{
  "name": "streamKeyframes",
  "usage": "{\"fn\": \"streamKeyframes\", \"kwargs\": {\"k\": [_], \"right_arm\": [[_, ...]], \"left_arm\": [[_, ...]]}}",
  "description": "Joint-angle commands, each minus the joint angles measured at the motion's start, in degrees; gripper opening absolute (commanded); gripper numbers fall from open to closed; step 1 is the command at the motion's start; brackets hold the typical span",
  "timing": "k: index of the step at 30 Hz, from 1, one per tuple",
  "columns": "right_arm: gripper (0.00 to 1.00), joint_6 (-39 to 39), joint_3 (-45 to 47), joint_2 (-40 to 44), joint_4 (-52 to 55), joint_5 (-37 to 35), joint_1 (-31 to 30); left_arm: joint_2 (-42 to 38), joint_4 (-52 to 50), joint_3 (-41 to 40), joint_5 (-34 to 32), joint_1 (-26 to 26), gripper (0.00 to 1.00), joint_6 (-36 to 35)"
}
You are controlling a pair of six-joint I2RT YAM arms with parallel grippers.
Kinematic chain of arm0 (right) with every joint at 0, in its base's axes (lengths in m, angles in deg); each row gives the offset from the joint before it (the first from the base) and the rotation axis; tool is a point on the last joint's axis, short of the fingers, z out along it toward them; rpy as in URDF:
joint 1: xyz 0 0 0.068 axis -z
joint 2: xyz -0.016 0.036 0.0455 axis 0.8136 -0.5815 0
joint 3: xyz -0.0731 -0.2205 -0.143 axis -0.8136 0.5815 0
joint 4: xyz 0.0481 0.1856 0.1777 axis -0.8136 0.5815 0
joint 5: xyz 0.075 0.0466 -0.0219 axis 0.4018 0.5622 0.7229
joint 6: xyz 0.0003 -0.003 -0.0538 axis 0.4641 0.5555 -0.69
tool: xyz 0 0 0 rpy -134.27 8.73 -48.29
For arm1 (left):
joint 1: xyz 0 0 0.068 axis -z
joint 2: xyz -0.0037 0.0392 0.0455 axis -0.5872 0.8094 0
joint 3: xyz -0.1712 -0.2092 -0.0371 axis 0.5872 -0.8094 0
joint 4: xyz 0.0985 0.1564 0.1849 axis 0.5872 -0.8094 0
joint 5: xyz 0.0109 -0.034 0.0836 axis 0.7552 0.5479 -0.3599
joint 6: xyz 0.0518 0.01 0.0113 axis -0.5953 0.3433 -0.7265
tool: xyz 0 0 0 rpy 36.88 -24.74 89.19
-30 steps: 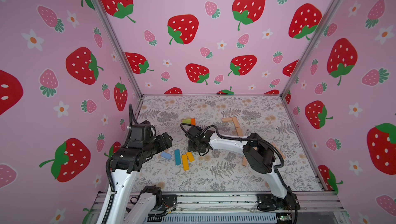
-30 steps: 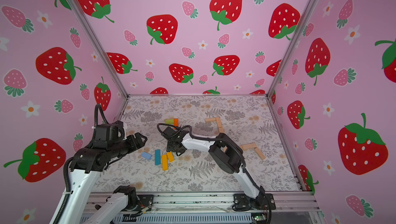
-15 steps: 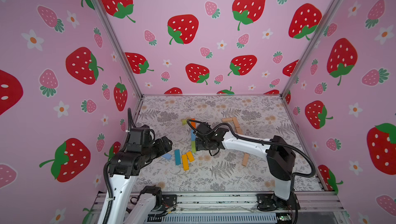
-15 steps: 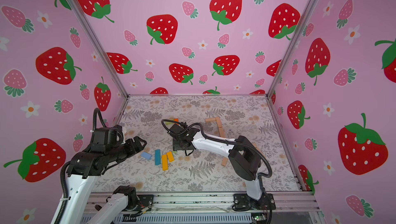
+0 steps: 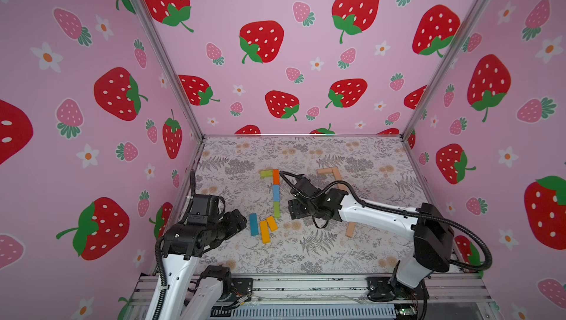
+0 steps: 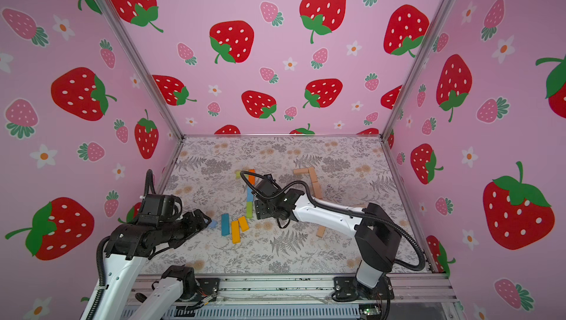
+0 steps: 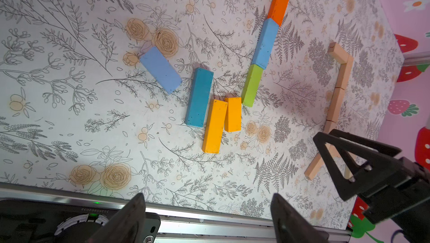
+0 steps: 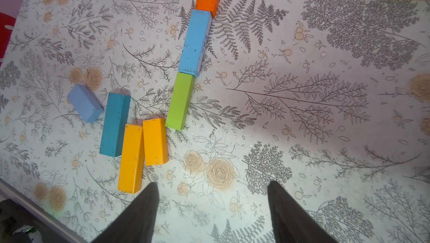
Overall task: Assemble a giraffe with building blocks
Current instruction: Pick up the building block from the center of the board.
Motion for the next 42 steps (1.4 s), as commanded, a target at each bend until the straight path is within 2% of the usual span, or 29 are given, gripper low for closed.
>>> {"fn": "streamKeyframes", "kwargs": {"k": [1, 7, 13, 19, 23, 33, 42], "right_arm": [[0.75, -2.5, 0.7, 2.6, -1.7, -0.5, 0.0], [0.75, -3.8, 1.3, 3.6, -1.9, -0.4, 0.5], [0.75, -4.0, 2.0, 4.8, -1.8, -0.6, 0.7], [0.75, -2.9, 4.3, 8.3, 0.2, -2.6, 0.8], [0.75, -1.1, 7.1, 12.5, 2.2, -5.1, 0.8], [0.74, 3.1, 12.7, 18.4, 5.0, -8.1, 0.8], [0.74, 5.2, 14.1, 20.0, 5.4, -8.3, 0.7]], "left_arm": [[0.0, -0.5, -1.7, 0.1, 0.3, 0.86, 1.7], [0.5, 2.4, -4.6, 0.3, 2.7, 0.86, 4.1], [3.0, 4.9, -6.0, -2.3, 8.2, 0.87, 6.6], [9.3, 11.6, -7.6, -5.1, 15.0, 0.89, 9.0], [15.5, 14.7, -7.2, -6.5, 17.7, 0.89, 8.5], [28.6, 20.3, -5.3, -10.3, 17.6, 0.87, 5.4], [33.8, 24.2, -5.7, -7.5, 14.3, 0.91, 1.7]]}}
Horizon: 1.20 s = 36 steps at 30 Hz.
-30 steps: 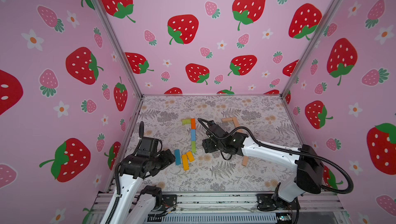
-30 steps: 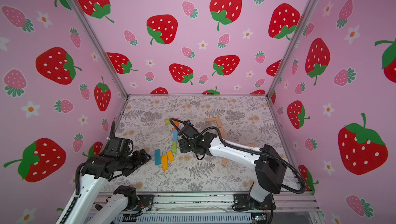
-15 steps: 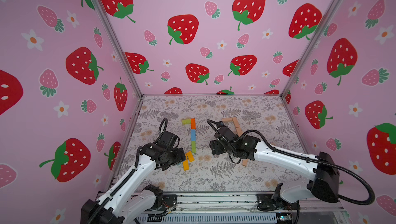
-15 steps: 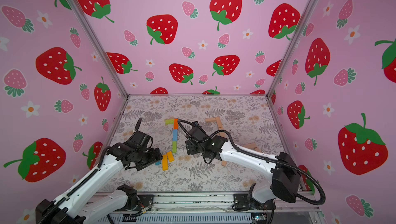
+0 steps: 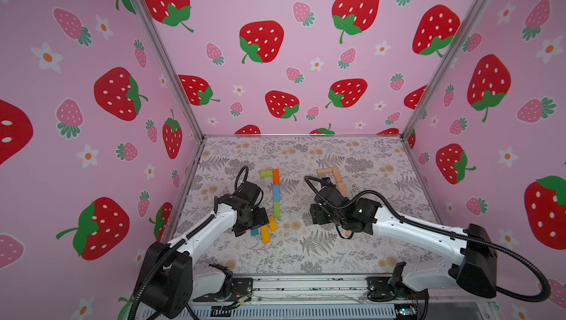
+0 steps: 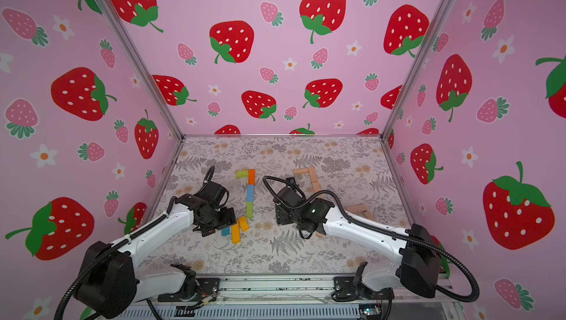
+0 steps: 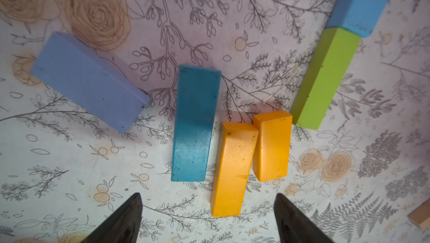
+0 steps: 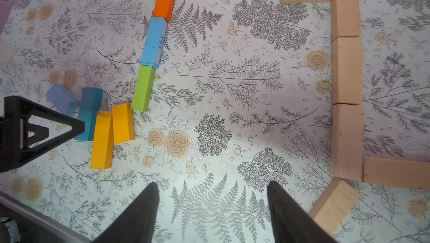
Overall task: Assemble a giraffe with building blocks
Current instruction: Pick up the building block from the center of the board.
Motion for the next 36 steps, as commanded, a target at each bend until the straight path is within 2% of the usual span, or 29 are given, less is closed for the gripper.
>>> {"fn": "streamKeyframes", "kwargs": {"k": [1, 18, 27, 36], "right_arm": [[0.74, 2.2, 1.6, 2.3, 0.6, -1.6, 0.1], [0.74, 2.9, 2.3, 2.0, 0.8, -1.6, 0.1], [0.74, 3.6, 2.5, 1.1, 0.6, -1.3, 0.1], [0.74, 3.9, 3.0, 1.0, 0.9, -1.4, 0.1]], "left_arm": [[1.3, 1.5, 1.4, 0.7, -1.0, 0.92, -2.2], [3.6, 3.1, -0.4, 2.5, -3.3, 0.87, -5.6], [8.1, 4.7, -1.1, 2.1, -3.7, 0.77, -7.2], [7.3, 4.6, -0.8, 1.6, -4.7, 0.68, -7.4]]}}
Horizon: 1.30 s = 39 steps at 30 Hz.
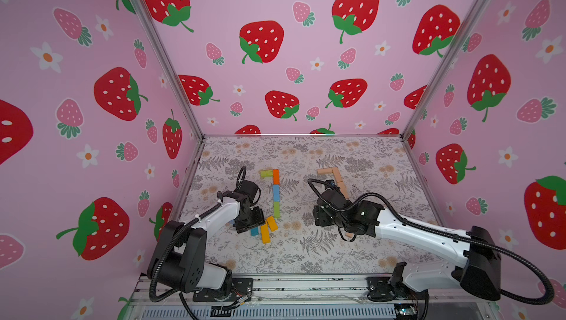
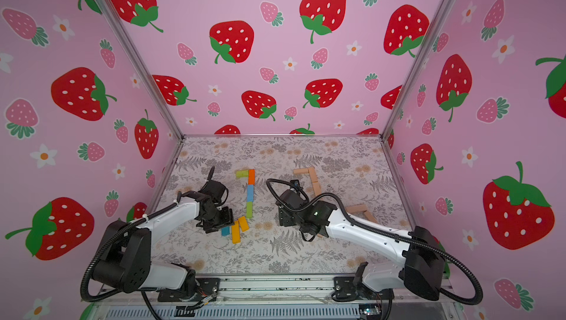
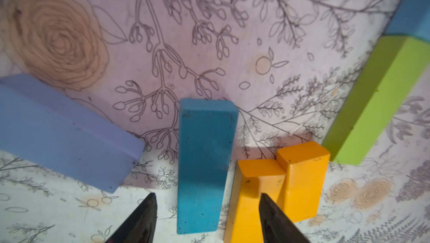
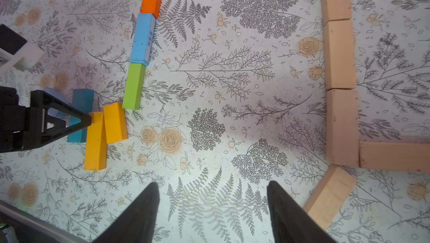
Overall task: Assemble a giraffe with building blocks
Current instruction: Pick up the building block from the center of the board.
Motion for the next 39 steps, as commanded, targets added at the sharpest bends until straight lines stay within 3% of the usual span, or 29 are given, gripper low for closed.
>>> {"fn": "streamKeyframes", "kwargs": {"k": [1, 7, 21, 23, 26, 30, 39], "right_arm": [[0.74, 1.2, 0.9, -0.4, 0.7, -1.0, 0.1], [0.74, 1.2, 0.9, -0.7, 0.6, -1.0, 0.1], [0.74, 1.3, 0.8, -1.6, 0.6, -0.7, 0.2], [0.74, 1.3, 0.7, -1.7, 0.6, -0.7, 0.2], [0.74, 1.2, 0.5, -1.8, 0.6, -0.6, 0.2], [0.74, 1.1, 0.2, -2.1, 0.5, -0.5, 0.2], [0.74, 0.8, -0.1, -2.4, 0.4, -0.4, 0.2]], "left_arm": [[-1.0, -0.3, -0.2, -1.1, -0.4, 0.67, -0.4], [1.5, 0.8, -0.5, -1.1, -1.9, 0.59, -1.2], [7.2, 2.1, 0.3, -1.1, -2.2, 0.51, -2.3], [6.1, 1.3, 0.3, -1.4, -2.2, 0.52, -2.2], [2.9, -0.9, 0.6, -2.4, -2.2, 0.6, -1.8], [-0.2, -4.5, 2.1, -4.3, -2.2, 0.61, -2.6], [4.4, -2.5, 3.7, -2.4, -1.8, 0.63, -3.0]]}}
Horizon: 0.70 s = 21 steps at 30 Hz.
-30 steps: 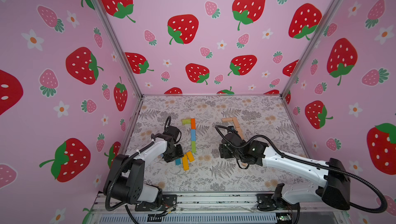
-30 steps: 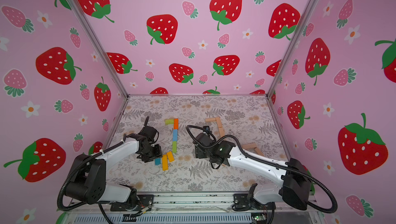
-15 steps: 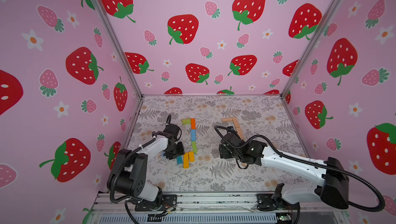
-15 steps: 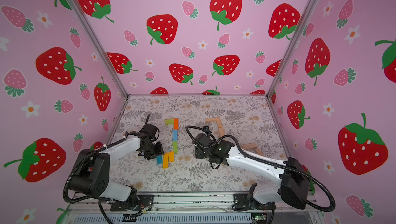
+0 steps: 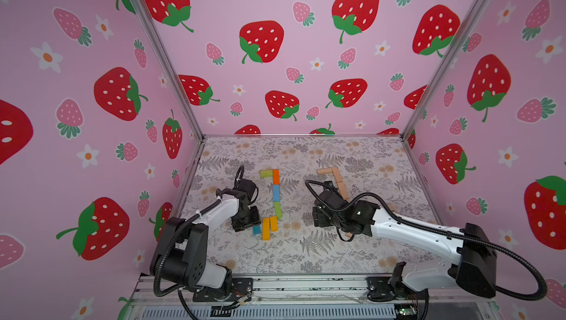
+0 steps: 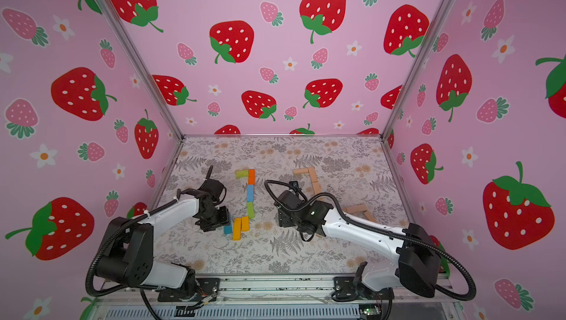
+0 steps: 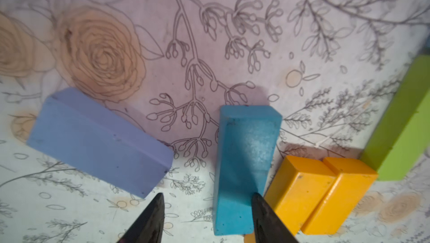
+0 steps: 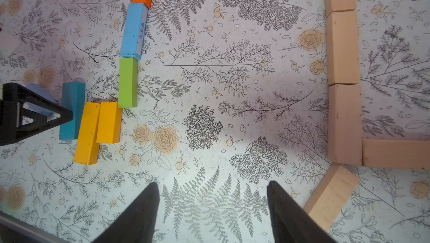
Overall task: Assemble a giraffe with building blocks
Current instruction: Pick up the building block from the center of the board.
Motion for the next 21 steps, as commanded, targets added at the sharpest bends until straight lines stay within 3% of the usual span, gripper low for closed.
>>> {"fn": "streamKeyframes", "kwargs": {"k": [1, 6, 11, 17, 21], "right_arm": [[0.74, 0.6, -0.1, -0.2, 0.5, -0.5, 0.2], [0.74, 0.6, 0.4, 0.3, 0.6, -0.7, 0.3], [0.74, 0.7, 0.5, 0.2, 0.6, -0.6, 0.5], [0.73, 0.5, 0.6, 1.3, 0.9, -0.8, 0.6], [0.73, -0.4, 0.4, 3.5, 2.4, -2.2, 1.1]], "left_arm": [[2.3, -0.1, 2.0, 0.1, 0.4, 0.63, -0.2], [5.4, 0.6, 3.0, 0.4, 1.4, 0.62, -0.5], [7.1, 1.0, 2.3, -0.1, 1.7, 0.51, -0.7], [0.5, -5.5, 4.9, -2.6, 3.1, 0.27, -2.1], [-5.4, -12.0, 13.3, -3.8, 7.8, 0.21, -6.4]]}}
